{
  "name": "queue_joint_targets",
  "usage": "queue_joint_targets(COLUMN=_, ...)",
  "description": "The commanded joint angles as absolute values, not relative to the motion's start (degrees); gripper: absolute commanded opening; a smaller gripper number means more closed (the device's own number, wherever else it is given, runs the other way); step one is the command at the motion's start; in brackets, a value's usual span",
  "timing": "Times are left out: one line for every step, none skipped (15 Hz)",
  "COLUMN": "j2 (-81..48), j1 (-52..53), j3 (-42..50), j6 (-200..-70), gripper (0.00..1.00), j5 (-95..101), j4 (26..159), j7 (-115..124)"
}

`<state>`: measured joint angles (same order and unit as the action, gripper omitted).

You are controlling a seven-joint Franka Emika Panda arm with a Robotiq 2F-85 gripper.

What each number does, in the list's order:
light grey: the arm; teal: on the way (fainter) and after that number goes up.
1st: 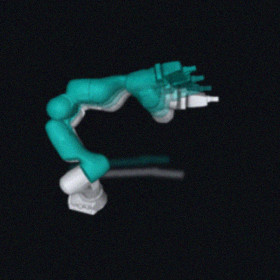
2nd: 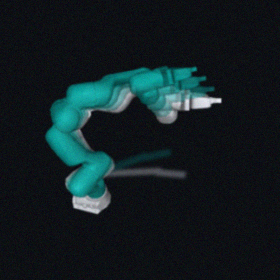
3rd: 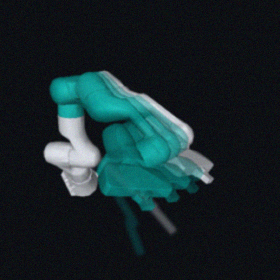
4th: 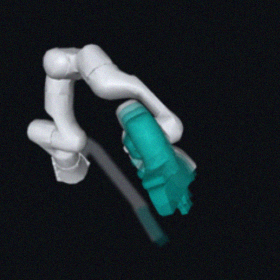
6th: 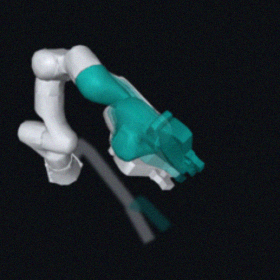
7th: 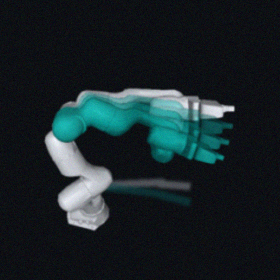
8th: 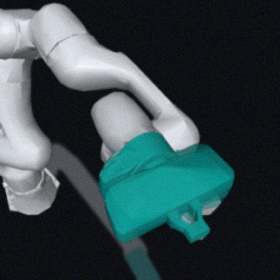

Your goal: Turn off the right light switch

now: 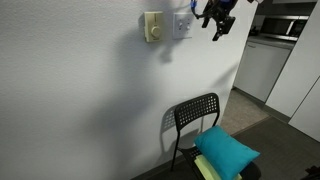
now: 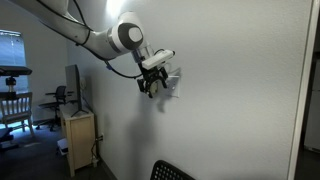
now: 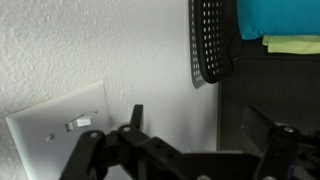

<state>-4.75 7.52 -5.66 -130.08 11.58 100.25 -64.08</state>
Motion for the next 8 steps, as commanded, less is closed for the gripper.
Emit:
queue_joint_targets(j2=-2.96, j1=6.84, j3=-6.06, j6=-129.57, gripper=1.0, j5=11.76, j4=102.24, j7=-63.68)
queue_joint_targets(j2=-2.96, j1=6.84, j3=-6.06, j6=-129.57, gripper=1.0, j5=11.76, j4=102.24, j7=-63.68)
queue_joint_targets(j2=-2.96, j1=6.84, j3=-6.06, j6=-129.57, gripper=1.0, j5=11.76, j4=102.24, j7=-63.68)
queue_joint_targets(j2=-2.96, j1=6.84, j3=-6.06, j6=-129.57, gripper=1.0, j5=11.76, j4=102.24, j7=-63.68)
queue_joint_targets(j2=-2.96, j1=6.84, j3=-6.06, j6=-129.57, gripper=1.0, j5=11.76, j4=102.24, j7=-63.68)
queue_joint_targets(j2=-4.81, j1=7.01, j3=-6.24, j6=-129.88, gripper=1.0, j5=11.67, j4=100.07, j7=-64.01)
queue_joint_targets(j2=-4.82, j1=7.03, j3=-6.24, j6=-129.91, gripper=1.0, j5=11.67, j4=100.06, j7=-64.01)
queue_joint_targets(j2=-4.82, j1=7.04, j3=-6.25, j6=-129.93, gripper=1.0, j5=11.67, j4=100.05, j7=-64.01)
